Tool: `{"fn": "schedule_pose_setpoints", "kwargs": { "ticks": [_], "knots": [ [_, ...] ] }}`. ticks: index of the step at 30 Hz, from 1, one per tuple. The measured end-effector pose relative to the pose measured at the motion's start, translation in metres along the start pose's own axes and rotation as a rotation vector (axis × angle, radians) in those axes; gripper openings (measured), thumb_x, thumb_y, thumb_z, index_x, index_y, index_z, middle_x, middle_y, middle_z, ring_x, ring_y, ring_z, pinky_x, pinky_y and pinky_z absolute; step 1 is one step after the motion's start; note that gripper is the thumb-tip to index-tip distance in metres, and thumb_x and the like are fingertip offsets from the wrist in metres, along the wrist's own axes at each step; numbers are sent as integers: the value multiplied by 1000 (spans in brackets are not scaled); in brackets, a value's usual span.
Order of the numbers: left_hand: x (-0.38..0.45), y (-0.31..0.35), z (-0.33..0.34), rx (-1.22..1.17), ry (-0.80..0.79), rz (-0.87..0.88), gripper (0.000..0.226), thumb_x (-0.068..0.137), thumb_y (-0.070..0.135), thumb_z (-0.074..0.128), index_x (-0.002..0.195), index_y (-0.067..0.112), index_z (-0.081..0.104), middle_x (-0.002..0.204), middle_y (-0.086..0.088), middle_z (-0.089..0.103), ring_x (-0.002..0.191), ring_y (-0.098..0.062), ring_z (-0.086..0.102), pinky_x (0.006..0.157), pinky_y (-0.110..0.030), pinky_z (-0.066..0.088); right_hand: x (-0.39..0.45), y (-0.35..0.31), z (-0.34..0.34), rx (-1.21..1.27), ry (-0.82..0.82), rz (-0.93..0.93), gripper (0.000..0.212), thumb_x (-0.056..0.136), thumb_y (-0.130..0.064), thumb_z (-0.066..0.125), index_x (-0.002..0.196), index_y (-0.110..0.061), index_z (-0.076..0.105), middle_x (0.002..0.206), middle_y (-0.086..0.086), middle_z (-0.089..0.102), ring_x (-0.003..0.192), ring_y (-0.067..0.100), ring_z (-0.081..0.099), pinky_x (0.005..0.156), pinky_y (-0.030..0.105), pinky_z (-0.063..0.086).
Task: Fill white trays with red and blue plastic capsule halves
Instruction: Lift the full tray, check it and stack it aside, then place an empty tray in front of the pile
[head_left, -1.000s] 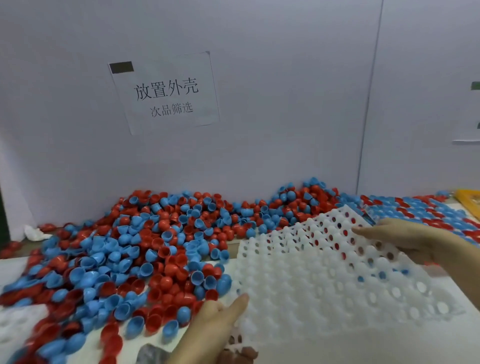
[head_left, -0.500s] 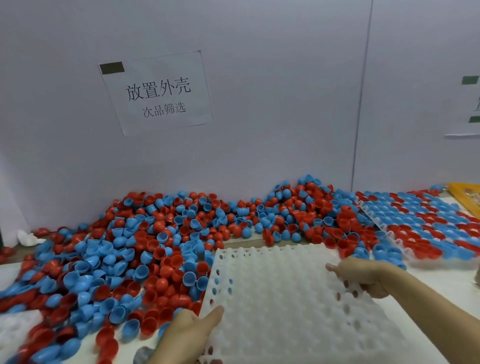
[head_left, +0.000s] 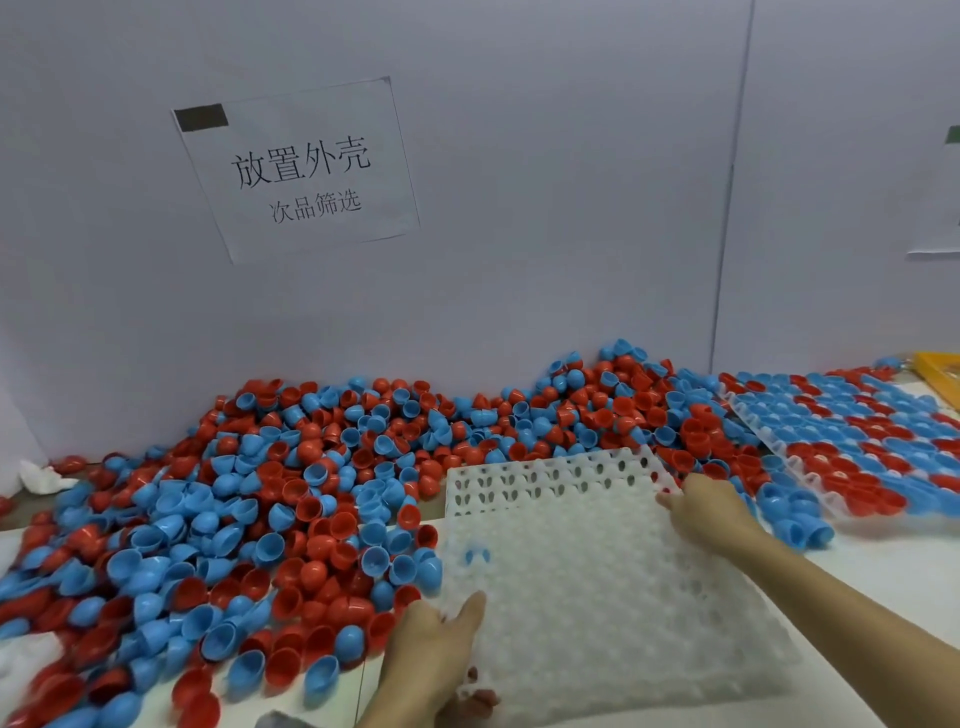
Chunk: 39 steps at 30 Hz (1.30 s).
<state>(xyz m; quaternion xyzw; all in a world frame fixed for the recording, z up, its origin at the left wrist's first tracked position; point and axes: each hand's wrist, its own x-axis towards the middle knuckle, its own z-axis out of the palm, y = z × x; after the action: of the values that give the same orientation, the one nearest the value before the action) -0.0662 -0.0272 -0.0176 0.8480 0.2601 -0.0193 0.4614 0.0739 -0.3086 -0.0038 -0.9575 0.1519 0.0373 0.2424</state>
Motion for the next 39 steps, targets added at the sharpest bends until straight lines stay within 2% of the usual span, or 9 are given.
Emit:
{"fn": "schedule_pose_setpoints", "kwargs": {
  "ticks": [6,14,17,20,24,27,29,33,39],
  "knots": [
    [8,0,2,-5,-18,10,44,97,50,58,111,9,62,97,-1,68,85,-14,64,69,-27,50,-24,-24,32,-242,-56,-67,85,96,-69,28,158,-14,7,156,25,22,142,42,29,114,57,26],
    [-1,7,-5,0,-29,258,37,105,51,38,99,21,58,83,10,59,77,-3,55,67,-22,42,-14,-15,27,-57,16,-112,66,102,-56,32,156,-20,21,157,22,18,142,44,27,114,59,30],
    [-1,8,-10,-442,-152,288,47,108,26,31,86,22,72,88,6,76,83,-9,70,76,-27,52,-15,-11,24,2,36,-110,60,103,-50,36,153,-19,29,155,22,22,139,43,32,113,58,32],
    [14,4,-12,-399,-134,412,46,94,-9,40,63,13,66,67,-3,65,66,-12,59,63,-23,49,-16,-12,21,37,59,-129,58,103,-45,42,151,-13,35,153,22,33,138,39,37,113,51,36],
    [36,4,-6,-217,-73,515,28,92,-12,56,86,7,75,89,-4,75,90,-17,69,83,-30,56,-15,-12,17,53,125,-132,56,100,-41,50,145,-7,45,147,19,46,131,34,48,107,43,42],
    [34,7,-4,-109,-273,516,32,94,33,57,123,25,66,122,9,68,114,-12,63,98,-33,53,-13,-12,16,43,128,-126,56,99,-41,51,143,-6,48,145,18,48,127,33,51,104,41,44],
    [41,2,-3,266,-184,583,50,85,51,54,131,34,53,126,20,51,116,-8,44,102,-27,39,-13,-13,16,42,132,-118,56,99,-42,51,143,-7,48,144,18,48,126,33,52,103,41,45],
    [58,-7,-8,556,84,670,16,99,13,50,107,24,58,105,13,48,101,-8,38,95,-21,32,-14,-13,18,53,144,-125,56,99,-41,52,143,-7,48,143,19,48,125,33,52,102,41,46],
    [87,-14,-33,323,260,632,25,97,2,59,114,11,76,116,0,69,113,-18,58,101,-26,40,-22,-17,21,-1,174,-154,52,98,-45,51,139,-13,51,139,16,47,124,32,50,100,43,48]
  ]
}}
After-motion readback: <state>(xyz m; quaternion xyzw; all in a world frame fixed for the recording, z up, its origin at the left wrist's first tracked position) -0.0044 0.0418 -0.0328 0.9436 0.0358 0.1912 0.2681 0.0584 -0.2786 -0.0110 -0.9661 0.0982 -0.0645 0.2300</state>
